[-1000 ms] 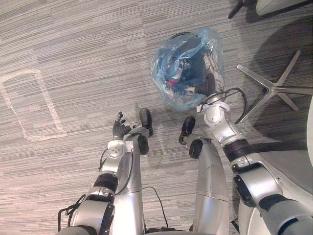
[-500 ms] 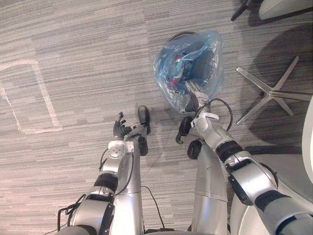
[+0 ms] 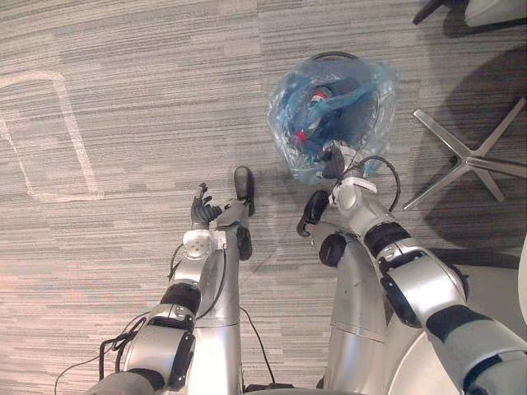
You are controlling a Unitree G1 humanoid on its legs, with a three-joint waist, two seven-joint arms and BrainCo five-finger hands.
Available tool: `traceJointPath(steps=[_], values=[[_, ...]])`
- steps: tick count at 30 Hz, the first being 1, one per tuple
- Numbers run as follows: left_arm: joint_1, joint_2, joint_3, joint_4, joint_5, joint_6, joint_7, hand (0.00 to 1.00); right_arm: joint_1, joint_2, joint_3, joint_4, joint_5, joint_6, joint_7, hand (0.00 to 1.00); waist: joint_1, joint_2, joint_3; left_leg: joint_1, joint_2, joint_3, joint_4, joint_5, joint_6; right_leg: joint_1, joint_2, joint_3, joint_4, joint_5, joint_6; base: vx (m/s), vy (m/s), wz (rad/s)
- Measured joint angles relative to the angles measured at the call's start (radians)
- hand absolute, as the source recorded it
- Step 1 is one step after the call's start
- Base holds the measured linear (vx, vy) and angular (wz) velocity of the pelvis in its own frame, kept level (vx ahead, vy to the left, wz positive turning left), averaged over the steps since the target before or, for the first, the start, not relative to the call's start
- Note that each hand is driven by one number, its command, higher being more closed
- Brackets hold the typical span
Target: Gather rubbish on tea table into small bin, then transfer packed bag to large trash can.
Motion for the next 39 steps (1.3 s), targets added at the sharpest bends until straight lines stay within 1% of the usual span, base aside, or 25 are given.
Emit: traceJointPath(steps=[3, 10, 13, 15, 19, 20, 23, 25, 27, 29, 30, 32, 33, 34, 35, 36, 37, 39], values=[[-0.003, 0.0, 0.0, -0.001, -0.001, 0.0, -0.001, 0.0, 0.008, 0.006, 0.0, -0.004, 0.035, 0.0, 0.0, 1.0, 0.001, 0.0, 0.0, 0.0, 0.002, -0.002, 0.0, -0.002, 0.0, 0.0, 0.002, 0.0, 0.0, -0.007, 0.011, -0.07, -0.017, -0.01], [-0.003, 0.0, 0.0, -0.004, -0.016, 0.007, -0.003, 0.0, 0.016, 0.009, 0.0, -0.07, 0.081, -0.001, -0.003, 1.0, 0.004, 0.0, 0.0, 0.005, 0.006, 0.0, -0.002, 0.006, -0.001, 0.002, 0.005, 0.0, 0.0, -0.005, 0.008, -0.06, -0.02, -0.01], [-0.001, -0.006, 0.0, -0.005, -0.02, 0.012, -0.005, 0.0, 0.037, 0.011, -0.002, -0.125, 0.111, -0.003, -0.007, 1.0, 0.008, 0.0, 0.0, 0.014, 0.008, 0.0, -0.002, 0.016, -0.001, 0.011, 0.008, 0.0, -0.001, 0.0, 0.0, -0.05, -0.028, -0.02], [0.005, -0.018, 0.001, -0.007, -0.019, 0.026, -0.006, 0.0, 0.065, 0.019, -0.002, -0.165, 0.118, -0.003, -0.01, 1.0, 0.01, 0.0, 0.0, 0.035, 0.016, 0.0, -0.001, 0.015, -0.001, 0.037, 0.018, -0.001, -0.012, 0.007, -0.011, -0.05, -0.027, -0.1], [0.038, -0.038, -0.001, -0.027, -0.015, 0.035, -0.008, 0.0, 0.133, 0.038, 0.0, -0.26, 0.125, -0.004, -0.013, 1.0, 0.011, 0.001, -0.001, 0.097, 0.035, 0.003, -0.004, 0.001, 0.005, 0.105, 0.036, -0.005, -0.038, 0.01, -0.009, -0.06, -0.03, -0.17], [0.05, -0.041, -0.001, -0.034, -0.008, 0.041, -0.009, 0.0, 0.159, 0.046, 0.0, -0.302, 0.13, -0.006, -0.014, 1.0, 0.011, 0.001, -0.001, 0.12, 0.042, 0.004, -0.009, -0.006, -0.005, 0.13, 0.045, -0.006, -0.053, 0.012, -0.005, -0.07, -0.03, -0.17], [0.076, -0.049, -0.001, -0.042, 0.003, 0.049, -0.012, 0.0, 0.235, 0.058, 0.001, -0.404, 0.15, -0.005, -0.015, 1.0, 0.008, 0.0, -0.001, 0.187, 0.056, 0.02, -0.043, -0.005, -0.006, 0.196, 0.057, -0.008, -0.092, 0.019, 0.005, -0.05, -0.034, -0.05], [0.114, -0.057, -0.001, -0.05, 0.018, 0.053, -0.026, 0.0, 0.322, 0.06, 0.003, -0.513, 0.16, -0.006, -0.014, 1.0, 0.004, 0.0, -0.002, 0.261, 0.065, 0.035, -0.073, -0.003, -0.006, 0.27, 0.067, -0.01, -0.13, 0.022, 0.01, -0.02, -0.046, 0.01], [0.137, -0.059, -0.001, -0.052, 0.026, 0.058, -0.028, 0.0, 0.369, 0.061, 0.003, -0.575, 0.165, -0.007, -0.011, 1.0, 0.003, -0.001, -0.002, 0.308, 0.07, 0.038, -0.09, -0.004, -0.005, 0.322, 0.076, -0.011, -0.158, 0.026, 0.012, 0.03, -0.033, -0.07], [0.173, -0.061, 0.0, -0.057, 0.041, 0.071, -0.028, 0.0, 0.454, 0.065, 0.003, -0.7, 0.168, -0.009, -0.005, 1.0, -0.003, -0.001, -0.002, 0.39, 0.071, 0.043, -0.111, -0.008, -0.003, 0.409, 0.087, -0.011, -0.2, 0.03, 0.012, 0.06, -0.016, -0.06], [0.181, -0.061, 0.0, -0.057, 0.041, 0.072, -0.028, 0.0, 0.473, 0.068, 0.003, -0.726, 0.168, -0.011, -0.002, 1.0, -0.006, -0.002, -0.003, 0.411, 0.072, 0.044, -0.116, -0.009, -0.003, 0.431, 0.089, -0.012, -0.211, 0.033, 0.01, 0.08, -0.004, -0.04], [0.216, -0.061, 0.001, -0.057, 0.052, 0.079, -0.029, 0.0, 0.532, 0.091, 0.008, -0.795, 0.169, -0.015, 0.011, 1.0, -0.019, -0.008, -0.008, 0.493, 0.073, 0.055, -0.136, -0.015, -0.007, 0.514, 0.094, -0.013, -0.248, 0.04, 0.009, 0.09, -0.001, -0.1], [0.24, -0.061, 0.001, -0.057, 0.061, 0.086, -0.03, 0.0, 0.569, 0.104, 0.015, -0.831, 0.169, -0.019, 0.022, 1.0, -0.02, -0.017, -0.019, 0.541, 0.075, 0.065, -0.152, -0.021, -0.009, 0.56, 0.102, -0.006, -0.274, 0.041, 0.013, 0.09, -0.002, -0.17], [0.253, -0.061, 0.001, -0.055, 0.063, 0.089, -0.031, 0.0, 0.592, 0.107, 0.025, -0.852, 0.17, -0.023, 0.028, 1.0, -0.022, -0.019, -0.027, 0.567, 0.076, 0.066, -0.161, -0.022, -0.011, 0.588, 0.107, -0.004, -0.294, 0.044, 0.016, 0.11, 0.005, -0.15], [0.274, -0.063, 0.001, -0.048, 0.072, 0.091, -0.033, 0.0, 0.629, 0.107, 0.04, -0.882, 0.171, -0.028, 0.036, 1.0, -0.025, -0.024, -0.049, 0.6, 0.076, 0.068, -0.176, -0.025, -0.014, 0.624, 0.114, -0.003, -0.319, 0.047, 0.02, 0.11, 0.015, -0.1], [0.299, -0.063, 0.0, -0.039, 0.081, 0.093, -0.047, 0.0, 0.669, 0.109, 0.048, -0.908, 0.185, -0.031, 0.049, 1.0, -0.026, -0.035, -0.079, 0.643, 0.076, 0.073, -0.199, -0.027, -0.018, 0.669, 0.12, 0.0, -0.353, 0.05, 0.025, 0.1, 0.016, -0.06], [0.31, -0.063, -0.001, -0.035, 0.083, 0.094, -0.049, 0.0, 0.686, 0.115, 0.049, -0.917, 0.189, -0.033, 0.058, 1.0, -0.026, -0.041, -0.091, 0.665, 0.076, 0.077, -0.212, -0.027, -0.018, 0.69, 0.122, 0.001, -0.368, 0.051, 0.027, 0.11, 0.008, -0.06], [0.35, -0.063, -0.012, -0.012, 0.1, 0.099, -0.053, 0.0, 0.737, 0.136, 0.049, -0.938, 0.189, -0.04, 0.08, 1.0, -0.026, -0.061, -0.146, 0.739, 0.071, 0.091, -0.263, -0.028, -0.021, 0.76, 0.129, 0.008, -0.422, 0.058, 0.035, 0.12, -0.004, -0.05]])
